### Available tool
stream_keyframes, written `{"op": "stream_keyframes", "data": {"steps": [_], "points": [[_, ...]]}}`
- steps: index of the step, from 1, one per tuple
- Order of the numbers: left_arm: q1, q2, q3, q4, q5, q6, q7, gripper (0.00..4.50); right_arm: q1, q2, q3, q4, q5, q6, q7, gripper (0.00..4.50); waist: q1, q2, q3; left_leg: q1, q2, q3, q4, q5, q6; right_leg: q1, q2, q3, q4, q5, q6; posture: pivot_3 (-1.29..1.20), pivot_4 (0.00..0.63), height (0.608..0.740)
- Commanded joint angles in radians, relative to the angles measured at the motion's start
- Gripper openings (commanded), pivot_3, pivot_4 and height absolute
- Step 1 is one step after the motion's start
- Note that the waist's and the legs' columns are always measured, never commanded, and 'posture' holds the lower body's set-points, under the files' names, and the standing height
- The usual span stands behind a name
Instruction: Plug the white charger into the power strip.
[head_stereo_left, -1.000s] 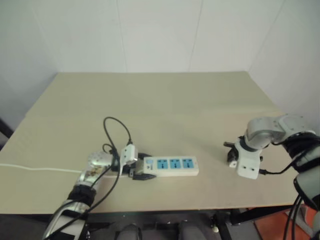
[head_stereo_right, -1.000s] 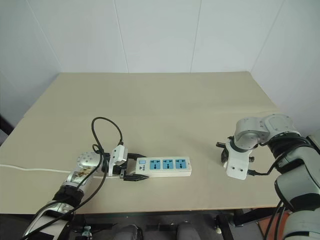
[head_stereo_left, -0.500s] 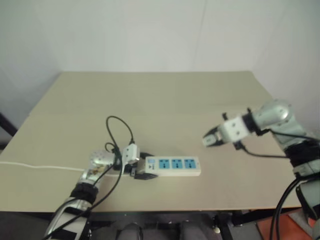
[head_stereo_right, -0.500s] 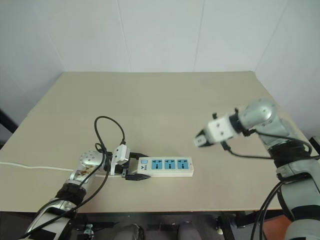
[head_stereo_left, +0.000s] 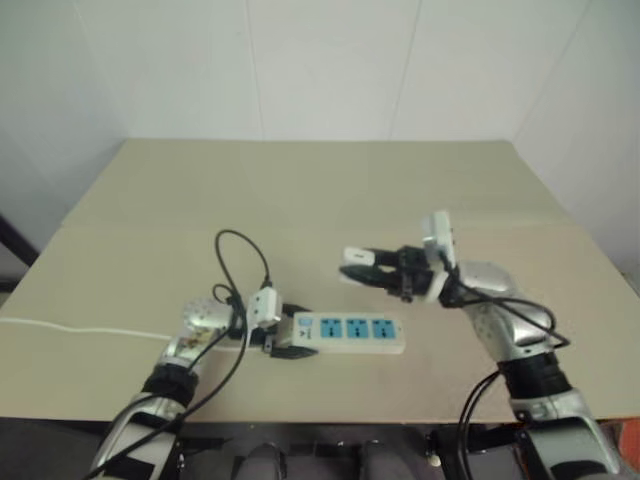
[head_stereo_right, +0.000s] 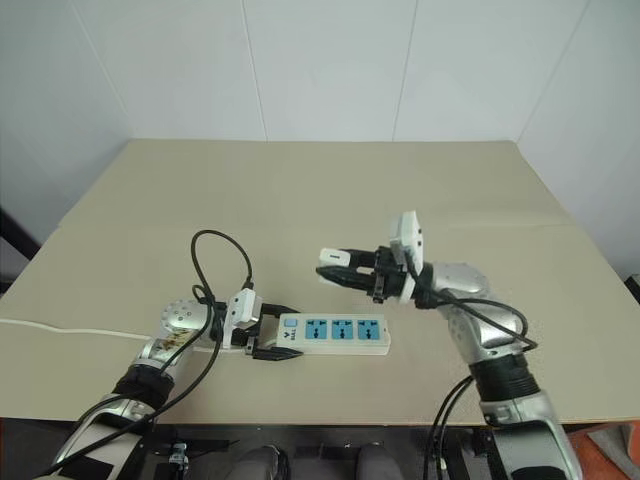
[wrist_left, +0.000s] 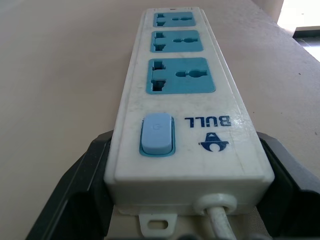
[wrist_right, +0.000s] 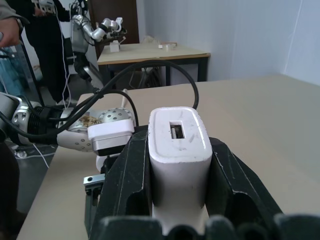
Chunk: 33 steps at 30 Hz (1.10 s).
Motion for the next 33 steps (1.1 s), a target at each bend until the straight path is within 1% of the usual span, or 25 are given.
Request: {"op": "stream_keyframes", "data": {"steps": [1, 4, 9, 15, 24, 33], "points": [[0.01, 0.011, -0.022, 0.026, 0.033, 0.009, 0.009, 3.32, 0.026, 0.043, 0.037, -0.02, -0.059, -0.032, -0.005, 1.14, -0.001, 0.0, 0.0, 0.0, 0.0, 0.0, 0.0, 0.0, 0.0, 0.0, 0.0, 0.0, 0.0, -0.001, 0.001, 0.0, 0.15, 0.74], [0.01, 0.009, -0.023, 0.025, 0.033, 0.011, 0.008, 3.32, 0.052, 0.054, 0.076, -0.015, -0.122, -0.077, 0.026, 1.14, 0.001, 0.0, 0.0, 0.0, 0.0, 0.0, 0.0, 0.0, 0.0, 0.0, 0.0, 0.0, -0.001, -0.002, 0.003, 0.0, 0.15, 0.74], [0.012, 0.012, -0.024, 0.023, 0.033, 0.011, 0.007, 3.32, 0.076, 0.066, 0.103, 0.031, -0.191, -0.139, 0.063, 1.14, 0.0, 0.0, 0.0, 0.0, 0.0, 0.0, 0.0, 0.0, 0.0, 0.0, 0.001, 0.0, -0.001, -0.002, 0.004, 0.0, 0.15, 0.74], [0.016, 0.015, -0.024, 0.018, 0.033, 0.012, 0.005, 3.32, 0.065, 0.089, 0.094, 0.089, -0.224, -0.173, 0.087, 1.14, 0.001, 0.0, 0.0, 0.0, 0.0, 0.0, 0.0, 0.0, 0.0, 0.0, 0.001, 0.0, -0.001, -0.002, 0.004, 0.0, 0.15, 0.74], [0.02, 0.019, -0.024, 0.008, 0.031, 0.017, 0.001, 3.32, 0.025, 0.113, 0.077, 0.178, -0.26, -0.208, 0.08, 1.14, -0.002, 0.0, 0.0, 0.0, 0.0, 0.0, 0.0, 0.0, 0.0, 0.0, 0.001, 0.0, -0.001, -0.002, 0.004, 0.0, 0.15, 0.74], [0.024, 0.025, -0.023, 0.0, 0.031, 0.022, 0.001, 3.32, 0.018, 0.091, 0.07, 0.207, -0.269, -0.208, 0.119, 1.14, -0.002, 0.0, 0.0, 0.0, 0.0, 0.0, 0.0, 0.0, 0.0, 0.0, 0.001, 0.0, -0.001, -0.002, 0.004, 0.0, 0.15, 0.74]]}}
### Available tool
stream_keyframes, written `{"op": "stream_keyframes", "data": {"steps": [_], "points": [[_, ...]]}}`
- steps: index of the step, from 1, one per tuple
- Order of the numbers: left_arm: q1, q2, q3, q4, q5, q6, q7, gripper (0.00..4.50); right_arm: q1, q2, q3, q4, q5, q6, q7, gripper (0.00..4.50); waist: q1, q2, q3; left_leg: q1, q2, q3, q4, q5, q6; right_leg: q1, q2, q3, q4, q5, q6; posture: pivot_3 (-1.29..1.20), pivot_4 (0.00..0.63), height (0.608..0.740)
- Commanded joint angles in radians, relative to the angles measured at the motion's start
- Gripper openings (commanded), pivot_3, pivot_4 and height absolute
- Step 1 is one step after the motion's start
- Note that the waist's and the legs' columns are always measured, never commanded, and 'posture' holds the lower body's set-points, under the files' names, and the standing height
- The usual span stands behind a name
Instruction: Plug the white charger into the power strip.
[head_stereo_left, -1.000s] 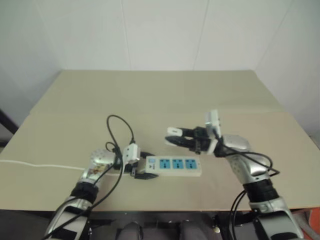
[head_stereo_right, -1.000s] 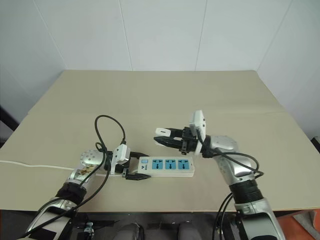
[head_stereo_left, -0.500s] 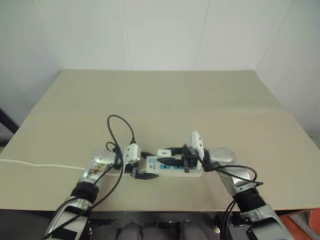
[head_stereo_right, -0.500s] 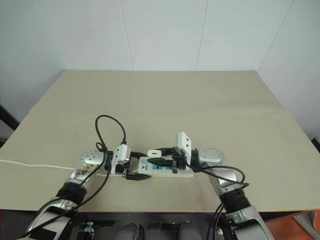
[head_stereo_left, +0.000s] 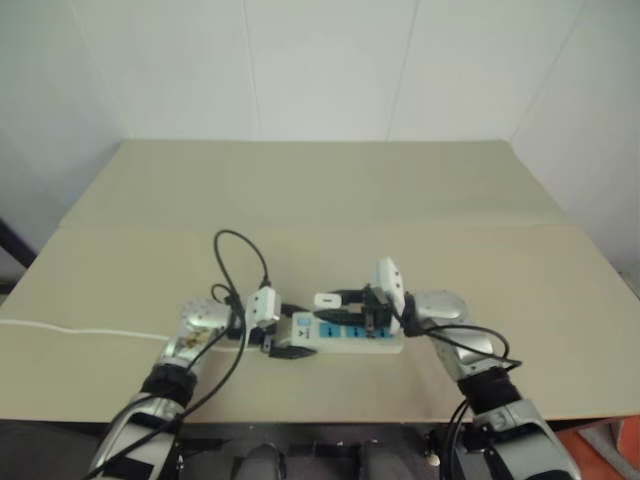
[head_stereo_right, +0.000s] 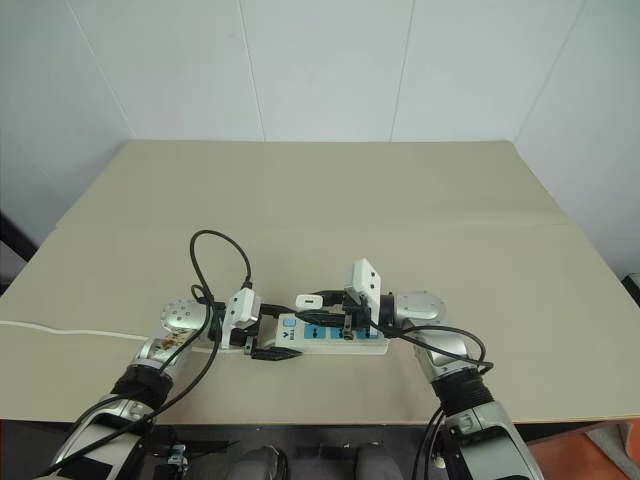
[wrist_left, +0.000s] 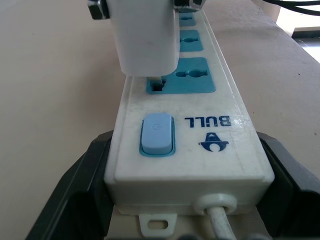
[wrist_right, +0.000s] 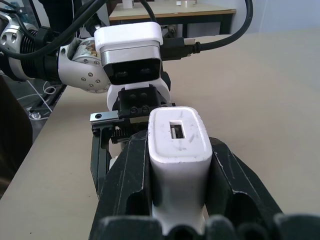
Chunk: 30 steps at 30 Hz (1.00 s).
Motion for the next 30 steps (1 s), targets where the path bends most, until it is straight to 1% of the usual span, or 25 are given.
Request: {"op": "stream_keyframes", "data": {"steps": [1, 11, 15, 19, 24, 30], "points": [[0.022, 0.023, -0.022, 0.009, 0.031, 0.008, 0.002, 3.32, -0.003, -0.02, -0.017, 0.008, -0.009, -0.008, 0.017, 1.14, 0.0, 0.0, 0.0, 0.0, 0.0, 0.0, 0.0, 0.0, 0.0, 0.0, 0.0, 0.0, 0.0, 0.0, 0.0, 0.0, 0.15, 0.74], [0.026, 0.027, -0.022, 0.004, 0.032, 0.011, 0.006, 3.32, 0.019, -0.02, 0.0, 0.011, -0.029, -0.014, 0.025, 1.14, 0.002, 0.0, 0.0, -0.001, 0.0, 0.0, 0.0, 0.0, 0.0, 0.0, 0.0, 0.0, -0.001, 0.0, 0.0, 0.0, 0.15, 0.74], [0.026, 0.028, -0.021, 0.002, 0.031, 0.011, 0.007, 3.32, 0.036, -0.009, 0.012, 0.055, -0.044, -0.019, 0.027, 1.14, 0.001, 0.0, 0.0, 0.0, 0.0, 0.0, 0.0, 0.0, 0.0, 0.0, 0.0, 0.0, -0.001, 0.0, 0.0, 0.0, 0.15, 0.74], [0.03, 0.033, -0.02, -0.005, 0.03, 0.015, 0.005, 3.32, 0.045, -0.03, 0.029, 0.119, -0.08, -0.052, 0.042, 1.14, 0.001, 0.0, 0.0, 0.0, 0.0, 0.0, 0.0, 0.0, 0.0, 0.0, 0.0, 0.0, -0.001, 0.0, 0.0, 0.0, 0.15, 0.74], [0.031, 0.044, -0.017, -0.009, 0.028, 0.018, 0.003, 3.32, 0.025, -0.058, 0.039, 0.235, -0.113, -0.085, 0.067, 1.14, 0.001, -0.001, -0.002, 0.001, 0.0, 0.0, 0.0, 0.0, 0.0, 0.001, 0.0, 0.0, -0.001, 0.0, 0.0, 0.0, 0.15, 0.74], [0.036, 0.053, -0.015, -0.018, 0.027, 0.02, 0.002, 3.32, 0.004, -0.064, 0.052, 0.304, -0.119, -0.077, 0.098, 1.14, 0.0, -0.001, -0.004, 0.002, 0.0, 0.0, -0.001, 0.0, 0.0, 0.002, 0.0, 0.0, -0.001, 0.0, 0.0, 0.0, 0.15, 0.74]]}}
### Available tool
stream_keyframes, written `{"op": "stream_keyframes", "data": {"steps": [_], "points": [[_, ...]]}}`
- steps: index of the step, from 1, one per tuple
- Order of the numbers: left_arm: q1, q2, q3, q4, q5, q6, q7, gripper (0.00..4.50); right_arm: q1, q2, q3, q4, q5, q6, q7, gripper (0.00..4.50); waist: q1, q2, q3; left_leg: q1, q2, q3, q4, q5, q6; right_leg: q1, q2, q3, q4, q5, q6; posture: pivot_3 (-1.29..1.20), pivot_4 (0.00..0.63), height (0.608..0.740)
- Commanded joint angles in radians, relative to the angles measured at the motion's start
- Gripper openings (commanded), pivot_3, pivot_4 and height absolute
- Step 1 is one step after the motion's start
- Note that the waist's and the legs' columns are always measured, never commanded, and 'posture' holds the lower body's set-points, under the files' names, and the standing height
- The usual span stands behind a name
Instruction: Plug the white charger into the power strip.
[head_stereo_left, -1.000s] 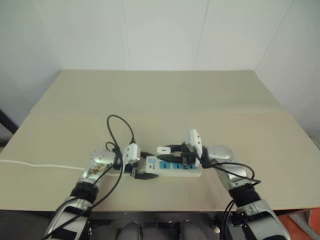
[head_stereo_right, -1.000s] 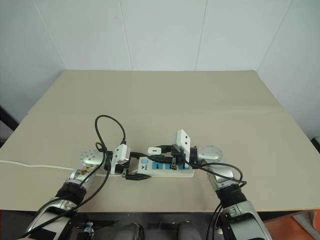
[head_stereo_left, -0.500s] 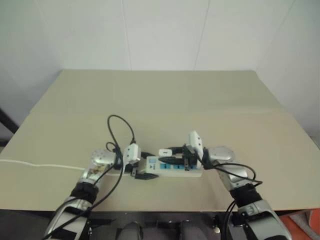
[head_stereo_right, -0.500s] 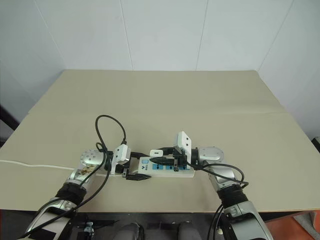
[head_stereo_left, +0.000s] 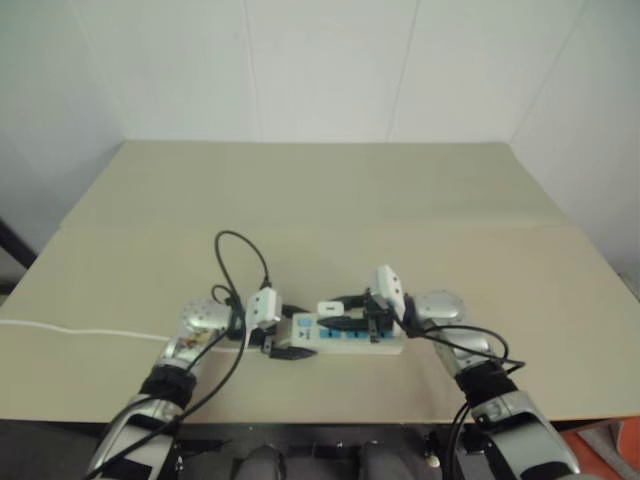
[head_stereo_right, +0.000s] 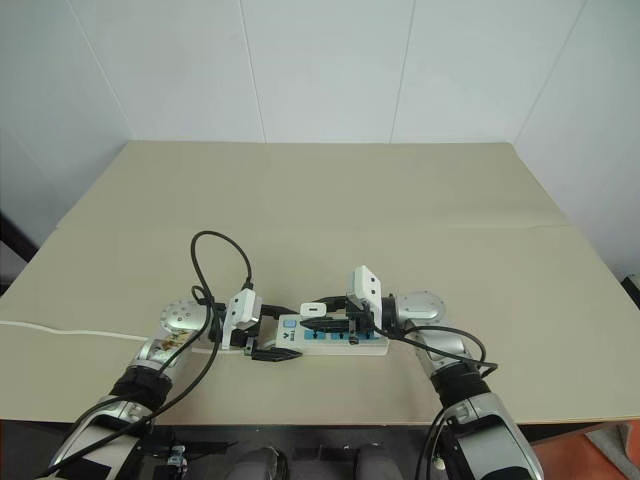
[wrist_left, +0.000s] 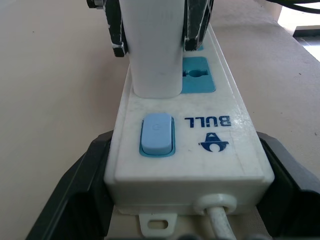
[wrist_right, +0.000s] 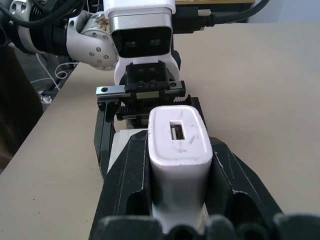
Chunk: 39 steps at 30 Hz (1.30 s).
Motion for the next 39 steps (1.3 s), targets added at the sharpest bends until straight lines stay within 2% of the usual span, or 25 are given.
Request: {"op": "stream_keyframes", "data": {"steps": [1, 19, 34, 37, 39], "points": [[0.027, 0.046, -0.01, 0.001, 0.027, 0.009, -0.007, 3.32, 0.039, -0.057, 0.024, 0.132, -0.085, 0.04, 0.01, 1.14, -0.001, 0.0, -0.001, 0.0, 0.0, 0.0, 0.0, 0.0, 0.0, 0.0, 0.0, 0.0, 0.0, 0.0, 0.0, 0.0, 0.15, 0.74], [0.027, 0.055, -0.012, -0.002, 0.029, 0.013, -0.004, 3.32, 0.111, -0.061, 0.041, 0.071, -0.085, 0.047, -0.008, 1.14, -0.001, -0.001, -0.003, 0.001, 0.0, 0.0, -0.001, 0.0, 0.0, 0.0, 0.0, 0.0, -0.001, 0.0, 0.0, 0.0, 0.15, 0.74], [0.028, 0.052, -0.015, -0.001, 0.03, 0.009, -0.002, 3.32, 0.063, -0.063, 0.054, 0.087, -0.089, 0.043, 0.016, 1.14, -0.001, -0.002, -0.004, 0.001, 0.0, 0.0, -0.003, 0.0, 0.0, 0.0, 0.0, 0.0, -0.001, 0.0, 0.0, 0.0, 0.15, 0.74], [0.032, 0.052, -0.014, -0.004, 0.028, 0.011, -0.001, 3.32, 0.07, -0.058, 0.056, 0.076, -0.101, 0.03, -0.01, 2.14, -0.001, -0.003, -0.005, 0.001, 0.0, 0.0, -0.003, 0.0, 0.0, 0.0, 0.0, 0.0, -0.001, -0.001, 0.0, 0.0, 0.15, 0.74], [0.033, 0.051, -0.015, -0.006, 0.026, 0.012, -0.001, 3.32, 0.071, -0.06, 0.062, 0.058, -0.099, 0.04, -0.003, 2.8, -0.003, -0.009, -0.008, 0.002, 0.001, 0.0, -0.004, 0.0, 0.0, 0.001, 0.001, 0.0, -0.001, -0.001, 0.0, 0.0, 0.15, 0.74]]}}
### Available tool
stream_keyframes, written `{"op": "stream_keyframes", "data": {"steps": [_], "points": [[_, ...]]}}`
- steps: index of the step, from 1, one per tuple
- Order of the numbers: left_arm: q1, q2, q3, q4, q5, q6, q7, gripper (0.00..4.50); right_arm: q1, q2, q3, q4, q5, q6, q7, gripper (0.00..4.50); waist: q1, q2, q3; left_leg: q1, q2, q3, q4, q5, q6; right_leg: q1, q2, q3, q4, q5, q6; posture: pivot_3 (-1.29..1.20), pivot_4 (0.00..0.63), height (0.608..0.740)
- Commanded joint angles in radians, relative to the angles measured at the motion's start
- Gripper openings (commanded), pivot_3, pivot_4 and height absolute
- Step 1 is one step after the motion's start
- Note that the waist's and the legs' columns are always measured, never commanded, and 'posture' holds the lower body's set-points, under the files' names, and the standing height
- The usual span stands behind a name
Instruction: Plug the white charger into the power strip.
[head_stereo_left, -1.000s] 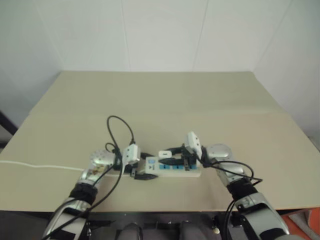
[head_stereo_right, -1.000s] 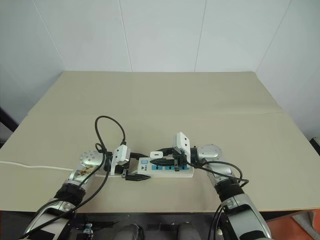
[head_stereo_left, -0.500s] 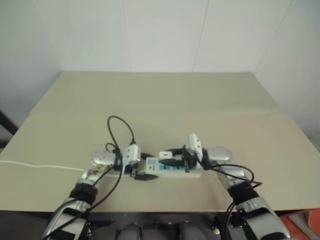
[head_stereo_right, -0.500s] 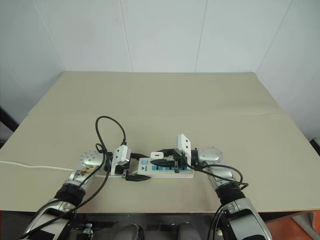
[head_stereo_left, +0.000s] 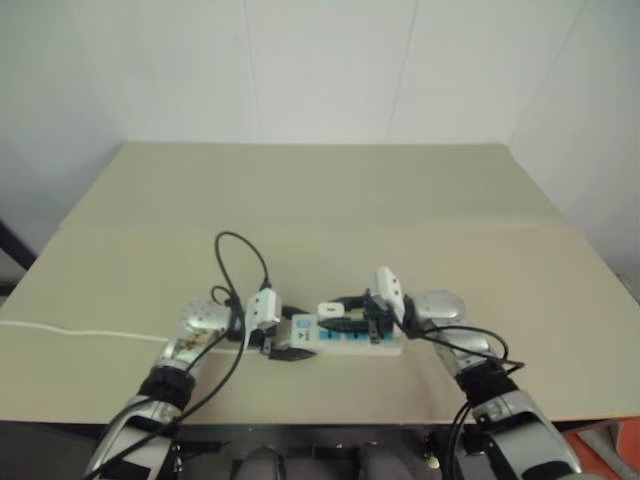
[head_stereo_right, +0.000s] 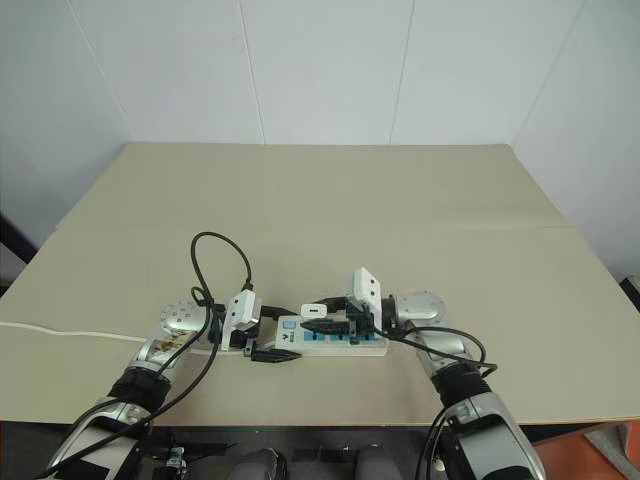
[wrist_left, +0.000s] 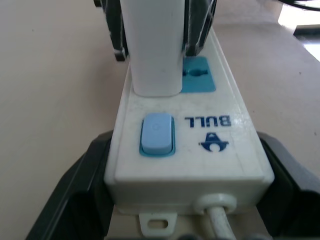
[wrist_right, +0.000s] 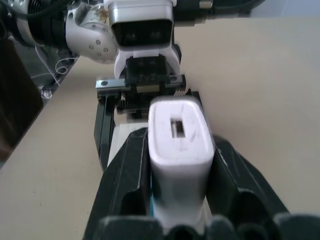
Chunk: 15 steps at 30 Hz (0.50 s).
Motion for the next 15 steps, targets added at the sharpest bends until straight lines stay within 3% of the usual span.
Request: {"op": "stream_keyframes", "data": {"steps": [1, 4, 5, 7, 8, 10, 15], "points": [[0.024, 0.037, -0.01, 0.007, 0.026, 0.0, -0.007, 3.32, 0.064, -0.033, 0.047, 0.05, -0.077, 0.049, 0.013, 3.19, -0.001, -0.006, -0.004, 0.001, 0.0, 0.0, -0.001, 0.0, 0.0, 0.0, 0.0, 0.0, 0.0, 0.0, 0.0, 0.0, 0.15, 0.74], [0.023, 0.034, -0.012, 0.005, 0.024, 0.002, -0.006, 3.32, 0.064, -0.036, 0.056, 0.018, -0.076, 0.073, 0.023, 4.28, -0.001, -0.008, -0.005, 0.003, 0.001, 0.0, -0.003, 0.0, 0.0, 0.001, 0.001, 0.0, 0.0, -0.001, -0.002, 0.0, 0.15, 0.74], [0.022, 0.033, -0.013, 0.005, 0.023, 0.003, -0.006, 3.32, 0.063, -0.037, 0.058, 0.013, -0.075, 0.081, 0.029, 4.46, -0.001, -0.008, -0.005, 0.003, 0.001, 0.0, -0.004, 0.0, 0.0, 0.001, 0.001, 0.0, 0.0, -0.001, -0.002, 0.0, 0.15, 0.74], [0.02, 0.029, -0.009, -0.011, 0.009, 0.031, -0.01, 3.32, 0.067, -0.035, 0.057, 0.005, -0.081, 0.079, 0.024, 4.46, -0.001, -0.009, -0.006, 0.003, 0.001, -0.001, -0.004, 0.0, 0.0, 0.0, 0.002, 0.0, 0.0, -0.002, -0.003, 0.0, 0.15, 0.74], [0.019, 0.028, -0.004, -0.027, -0.007, 0.053, -0.015, 4.05, 0.071, -0.033, 0.055, 0.002, -0.085, 0.075, 0.02, 4.5, -0.001, -0.009, -0.006, 0.003, 0.001, -0.001, -0.005, 0.0, 0.0, 0.0, 0.002, 0.0, 0.0, -0.002, -0.003, 0.0, 0.15, 0.74], [0.019, 0.027, 0.004, -0.052, -0.024, 0.083, -0.019, 4.48, 0.075, -0.032, 0.053, -0.002, -0.09, 0.072, 0.017, 4.5, -0.001, -0.009, -0.006, 0.002, 0.001, -0.001, -0.006, 0.0, 0.0, -0.001, 0.002, 0.0, 0.0, -0.002, -0.003, 0.0, 0.15, 0.74], [0.045, 0.06, 0.028, -0.199, -0.091, 0.158, -0.047, 4.48, 0.077, -0.029, 0.041, -0.034, -0.088, 0.061, 0.0, 4.5, -0.001, -0.009, -0.006, 0.002, 0.002, -0.001, -0.008, 0.0, 0.0, -0.002, 0.002, 0.0, -0.001, -0.002, -0.004, 0.0, 0.15, 0.74]]}}
